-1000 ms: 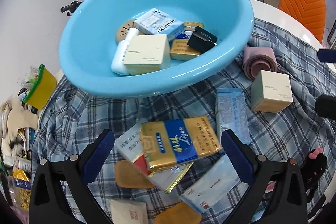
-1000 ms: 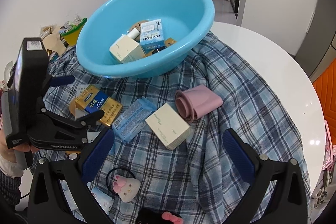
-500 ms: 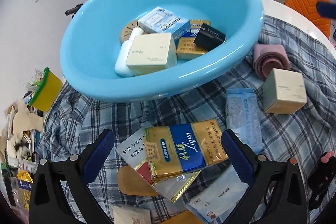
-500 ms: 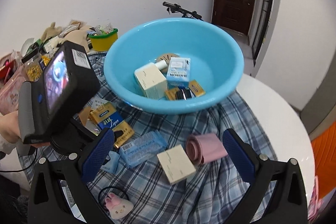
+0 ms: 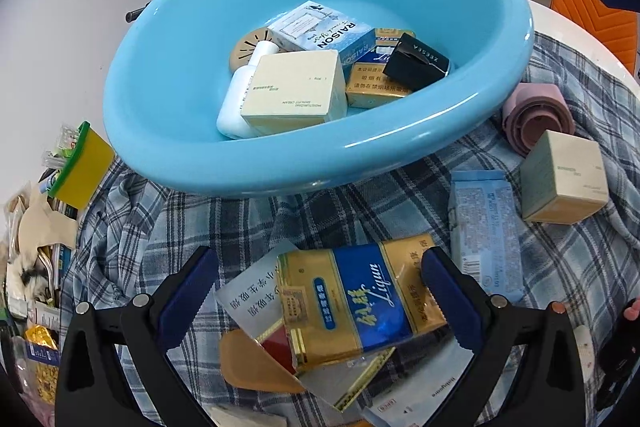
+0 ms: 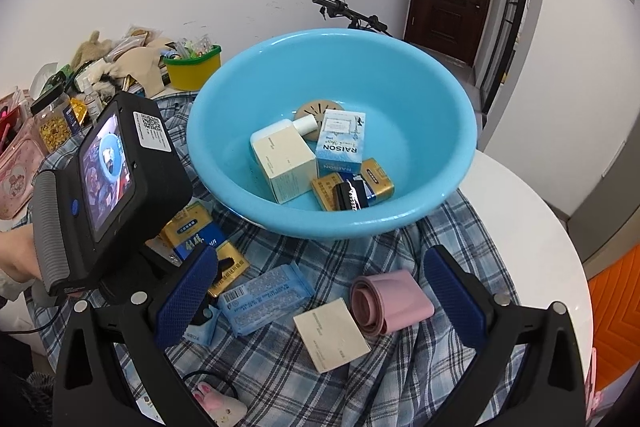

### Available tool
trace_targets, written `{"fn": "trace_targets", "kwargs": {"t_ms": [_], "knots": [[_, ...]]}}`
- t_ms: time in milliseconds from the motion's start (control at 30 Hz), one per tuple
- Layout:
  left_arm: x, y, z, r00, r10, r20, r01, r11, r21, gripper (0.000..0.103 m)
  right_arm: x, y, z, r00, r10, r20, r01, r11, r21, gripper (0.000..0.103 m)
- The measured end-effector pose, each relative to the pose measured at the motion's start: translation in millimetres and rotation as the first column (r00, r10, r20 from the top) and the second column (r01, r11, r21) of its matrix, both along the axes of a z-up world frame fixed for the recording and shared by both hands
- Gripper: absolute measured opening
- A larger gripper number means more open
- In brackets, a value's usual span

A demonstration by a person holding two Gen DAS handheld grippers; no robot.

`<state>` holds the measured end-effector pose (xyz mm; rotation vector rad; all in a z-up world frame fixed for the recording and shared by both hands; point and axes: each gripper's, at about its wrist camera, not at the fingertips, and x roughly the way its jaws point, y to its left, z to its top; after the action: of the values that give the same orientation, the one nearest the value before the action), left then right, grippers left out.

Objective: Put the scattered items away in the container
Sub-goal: 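Grasp the gold-and-blue pack with the left gripper and lift it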

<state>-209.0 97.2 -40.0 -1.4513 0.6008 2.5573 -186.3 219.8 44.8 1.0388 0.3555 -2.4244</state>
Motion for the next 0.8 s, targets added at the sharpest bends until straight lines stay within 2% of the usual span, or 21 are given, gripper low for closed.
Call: {"fn": "trace_targets", "kwargs": {"t_ms": [233, 333, 467, 533, 633, 700, 733, 767, 800], "knots": [[13.3, 23.7, -6.5, 0.995, -0.101, -0.012, 0.099, 0.989, -0.111, 0.103, 0.9, 9.1, -11.2, 0.999, -0.022, 0.026, 0.022, 1.0, 0.011, 0.103], [18.7, 32.4, -12.6, 0.993, -0.12, -0.022, 0.113, 0.975, -0.194, 0.103, 1.7, 13.4, -17.5, 0.998, -0.03, 0.049, 0.03, 1.0, 0.0, 0.103], [23.1, 38.0, -22.8, 0.99, -0.141, -0.025, 0.13, 0.956, -0.265, 0.103, 3.4, 17.3, -23.6, 0.997, -0.041, 0.061, 0.041, 0.999, 0.003, 0.103], [23.0, 37.9, -22.5, 0.989, -0.142, -0.034, 0.128, 0.955, -0.266, 0.103, 4.3, 19.7, -25.7, 0.997, -0.049, 0.063, 0.049, 0.999, 0.009, 0.103], [17.3, 31.8, -20.8, 0.993, -0.121, -0.013, 0.115, 0.971, -0.209, 0.103, 4.3, 23.8, -27.7, 0.995, -0.063, 0.072, 0.062, 0.998, 0.008, 0.103], [16.2, 26.7, -20.8, 0.994, -0.109, -0.004, 0.106, 0.978, -0.18, 0.092, 4.0, 26.5, -28.3, 0.994, -0.073, 0.076, 0.073, 0.997, 0.004, 0.103], [15.9, 23.9, -20.4, 0.995, -0.1, 0.002, 0.099, 0.981, -0.166, 0.08, 4.5, 27.4, -28.4, 0.994, -0.078, 0.077, 0.078, 0.997, 0.002, 0.103], [15.7, 20.7, -19.2, 0.996, -0.092, 0.011, 0.092, 0.985, -0.145, 0.074, 5.1, 28.2, -28.5, 0.994, -0.082, 0.077, 0.082, 0.997, 0.0, 0.103], [15.3, 16.5, -16.5, 0.996, -0.084, 0.022, 0.086, 0.99, -0.111, 0.073, 5.8, 28.7, -28.4, 0.993, -0.085, 0.076, 0.086, 0.996, -0.002, 0.103]]}}
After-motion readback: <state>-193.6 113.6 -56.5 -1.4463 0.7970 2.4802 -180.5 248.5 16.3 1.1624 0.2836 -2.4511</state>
